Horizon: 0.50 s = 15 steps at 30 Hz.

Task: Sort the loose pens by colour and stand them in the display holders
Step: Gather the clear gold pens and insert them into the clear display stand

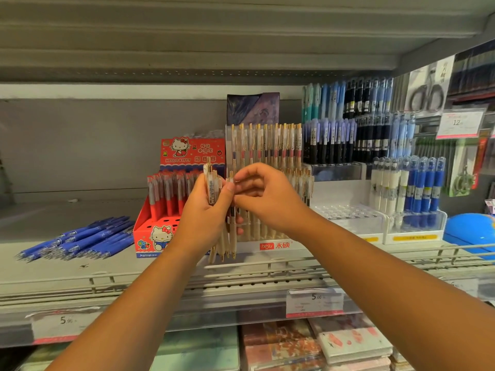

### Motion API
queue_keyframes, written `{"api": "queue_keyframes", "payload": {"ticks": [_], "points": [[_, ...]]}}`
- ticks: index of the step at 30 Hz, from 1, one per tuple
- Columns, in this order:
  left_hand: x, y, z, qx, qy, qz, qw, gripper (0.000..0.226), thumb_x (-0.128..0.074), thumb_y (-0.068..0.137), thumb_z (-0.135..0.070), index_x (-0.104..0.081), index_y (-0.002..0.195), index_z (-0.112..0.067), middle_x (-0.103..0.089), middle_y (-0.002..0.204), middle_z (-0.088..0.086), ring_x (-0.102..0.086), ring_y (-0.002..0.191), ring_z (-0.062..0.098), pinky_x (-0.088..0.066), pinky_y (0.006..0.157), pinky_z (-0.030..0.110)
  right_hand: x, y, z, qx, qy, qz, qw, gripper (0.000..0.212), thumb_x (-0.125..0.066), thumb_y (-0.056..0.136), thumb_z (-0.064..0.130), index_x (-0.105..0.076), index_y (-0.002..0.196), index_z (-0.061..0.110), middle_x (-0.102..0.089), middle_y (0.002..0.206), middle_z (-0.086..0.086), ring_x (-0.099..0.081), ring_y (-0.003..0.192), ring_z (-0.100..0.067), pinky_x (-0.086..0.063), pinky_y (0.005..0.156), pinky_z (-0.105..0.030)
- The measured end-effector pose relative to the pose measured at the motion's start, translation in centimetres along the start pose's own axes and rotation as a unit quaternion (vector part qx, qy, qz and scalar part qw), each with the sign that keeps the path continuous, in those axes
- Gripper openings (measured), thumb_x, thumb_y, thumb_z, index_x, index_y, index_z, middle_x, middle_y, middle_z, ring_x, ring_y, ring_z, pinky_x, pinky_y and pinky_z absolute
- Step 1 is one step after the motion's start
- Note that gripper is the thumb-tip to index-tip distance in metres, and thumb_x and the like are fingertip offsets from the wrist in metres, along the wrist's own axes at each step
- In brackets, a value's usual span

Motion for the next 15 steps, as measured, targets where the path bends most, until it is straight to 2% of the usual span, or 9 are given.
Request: {"api": "queue_keyframes", "payload": {"ticks": [4, 6, 8, 10, 11, 13, 15], "points": [[0.2, 0.0, 0.2, -0.002, 0.008, -0.010, 1.000, 0.007, -0.055, 0.098, -0.036, -0.058, 0.098, -0.031, -0.069, 0.088, -0.008, -0.067, 0.079, 0.003, -0.054, 0.062, 0.015, 0.3, 0.1, -0.2, -0.015, 0.013, -0.022, 1.000, 0.034, -0.075, 0.080, -0.001, -0.062, 0.110, 0.009, -0.072, 0.081, -0.001, -0.071, 0.078, -0.011, -0.059, 0.073, -0.022], [0.3, 0.0, 0.1, -0.002, 0.016, -0.016, 1.000, 0.005, -0.054, 0.099, -0.034, -0.058, 0.098, -0.030, -0.069, 0.082, -0.012, -0.066, 0.075, -0.001, -0.051, 0.059, 0.012, 0.6, 0.3, -0.3, -0.023, 0.011, -0.038, 0.999, 0.032, -0.077, 0.079, 0.000, -0.063, 0.105, 0.011, -0.069, 0.080, -0.005, -0.071, 0.077, -0.015, -0.061, 0.074, -0.029], [0.6, 0.0, 0.1, 0.000, 0.020, -0.032, 0.999, 0.007, -0.052, 0.101, -0.029, -0.056, 0.096, -0.026, -0.068, 0.073, -0.007, -0.064, 0.064, -0.001, -0.050, 0.053, 0.011, 1.2, 0.4, -0.4, -0.033, 0.027, -0.062, 0.997, 0.030, -0.076, 0.078, -0.003, -0.064, 0.102, 0.010, -0.067, 0.087, -0.014, -0.072, 0.082, -0.025, -0.062, 0.073, -0.039], [0.8, 0.0, 0.4, 0.022, -0.002, -0.042, 0.999, 0.009, -0.050, 0.102, -0.025, -0.054, 0.095, -0.023, -0.065, 0.068, 0.004, -0.066, 0.060, 0.008, -0.054, 0.050, 0.020, 2.2, 0.4, -0.6, -0.043, 0.066, -0.088, 0.993, 0.028, -0.073, 0.079, -0.007, -0.062, 0.099, 0.010, -0.065, 0.091, -0.016, -0.072, 0.085, -0.031, -0.062, 0.070, -0.043], [0.8, 0.0, 0.5, 0.038, -0.023, -0.045, 0.998, 0.009, -0.049, 0.103, -0.025, -0.053, 0.095, -0.024, -0.064, 0.066, 0.006, -0.068, 0.061, 0.015, -0.057, 0.050, 0.029, 2.8, 0.5, -0.7, -0.044, 0.076, -0.100, 0.991, 0.028, -0.071, 0.081, -0.008, -0.061, 0.099, 0.011, -0.065, 0.091, -0.013, -0.073, 0.083, -0.030, -0.062, 0.069, -0.041], [1.0, 0.0, 0.7, 0.057, -0.042, -0.053, 0.996, 0.010, -0.049, 0.103, -0.025, -0.052, 0.094, -0.026, -0.062, 0.063, 0.003, -0.067, 0.058, 0.023, -0.059, 0.050, 0.039, 4.2, 0.5, -0.7, -0.039, 0.061, -0.127, 0.989, 0.029, -0.069, 0.084, -0.005, -0.059, 0.105, 0.013, -0.066, 0.095, -0.008, -0.074, 0.078, -0.021, -0.062, 0.067, -0.035], [1.2, 0.0, 0.5, 0.051, -0.023, -0.061, 0.997, 0.009, -0.049, 0.103, -0.026, -0.051, 0.094, -0.026, -0.062, 0.062, -0.002, -0.063, 0.050, 0.021, -0.058, 0.047, 0.039, 5.4, 0.4, -0.7, -0.025, 0.012, -0.154, 0.988, 0.036, -0.069, 0.086, 0.001, -0.056, 0.117, 0.015, -0.066, 0.103, -0.004, -0.073, 0.078, -0.017, -0.062, 0.068, -0.031]]}}
Point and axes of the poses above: each hand's wrist, its own y-axis towards the middle knuckle, its own x-axis out of the back of the hand, z = x × y, the point moved 9 cm from there along y, towards the middle knuckle
